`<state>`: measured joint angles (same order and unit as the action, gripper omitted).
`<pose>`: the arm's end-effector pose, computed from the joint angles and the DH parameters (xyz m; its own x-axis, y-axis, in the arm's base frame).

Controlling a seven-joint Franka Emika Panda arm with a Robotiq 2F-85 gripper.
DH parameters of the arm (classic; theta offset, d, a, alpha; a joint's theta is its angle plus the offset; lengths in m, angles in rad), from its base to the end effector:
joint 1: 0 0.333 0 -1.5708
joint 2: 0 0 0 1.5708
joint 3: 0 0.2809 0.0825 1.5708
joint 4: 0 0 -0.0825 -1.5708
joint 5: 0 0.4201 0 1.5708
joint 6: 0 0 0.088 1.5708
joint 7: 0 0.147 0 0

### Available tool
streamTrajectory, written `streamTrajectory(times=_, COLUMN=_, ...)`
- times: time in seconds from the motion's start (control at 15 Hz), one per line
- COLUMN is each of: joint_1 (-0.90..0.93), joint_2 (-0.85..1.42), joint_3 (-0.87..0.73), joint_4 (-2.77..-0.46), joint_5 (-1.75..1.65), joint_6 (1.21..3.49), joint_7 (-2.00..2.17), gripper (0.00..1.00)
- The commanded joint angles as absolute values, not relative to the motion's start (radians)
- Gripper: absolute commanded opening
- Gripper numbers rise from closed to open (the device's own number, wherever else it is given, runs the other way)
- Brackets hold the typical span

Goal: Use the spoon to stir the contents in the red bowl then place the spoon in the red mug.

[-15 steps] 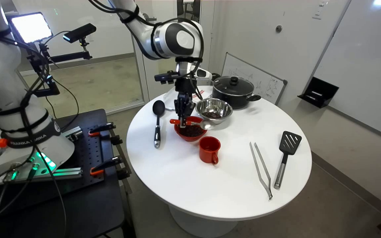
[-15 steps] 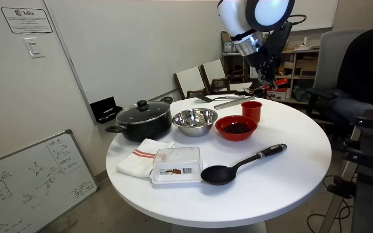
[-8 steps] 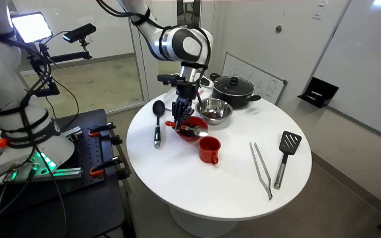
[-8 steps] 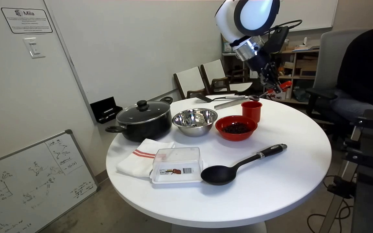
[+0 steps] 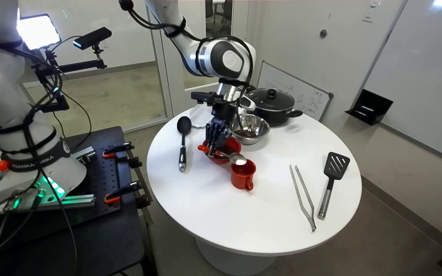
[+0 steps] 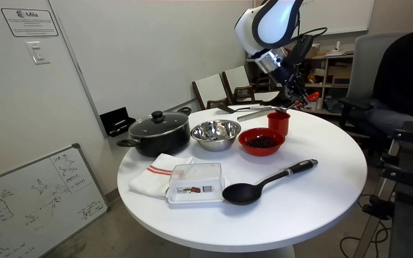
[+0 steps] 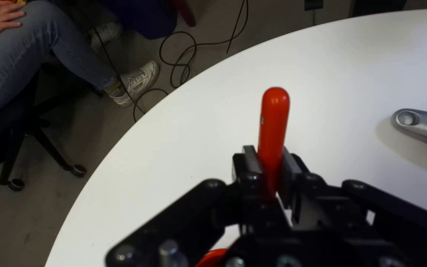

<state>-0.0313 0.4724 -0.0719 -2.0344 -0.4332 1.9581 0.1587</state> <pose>0.5159 -0.1006 0.0927 0.8644 -0.0858 -0.4954 0.1155 -0.9251 0.3616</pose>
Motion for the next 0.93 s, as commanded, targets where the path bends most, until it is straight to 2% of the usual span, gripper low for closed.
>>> streamTrajectory(times=0.0, joint_1=-0.028, joint_2=0.533, joint_3=-0.096, joint_4=-1.953, joint_5=-0.415, joint_6=1.938, joint_7=0.149, gripper=0.04)
streamTrajectory(times=0.87, joint_1=-0.042, joint_2=0.611, joint_3=-0.099, joint_4=-1.847, joint_5=-0.355, joint_6=1.905, joint_7=0.079, gripper=0.04)
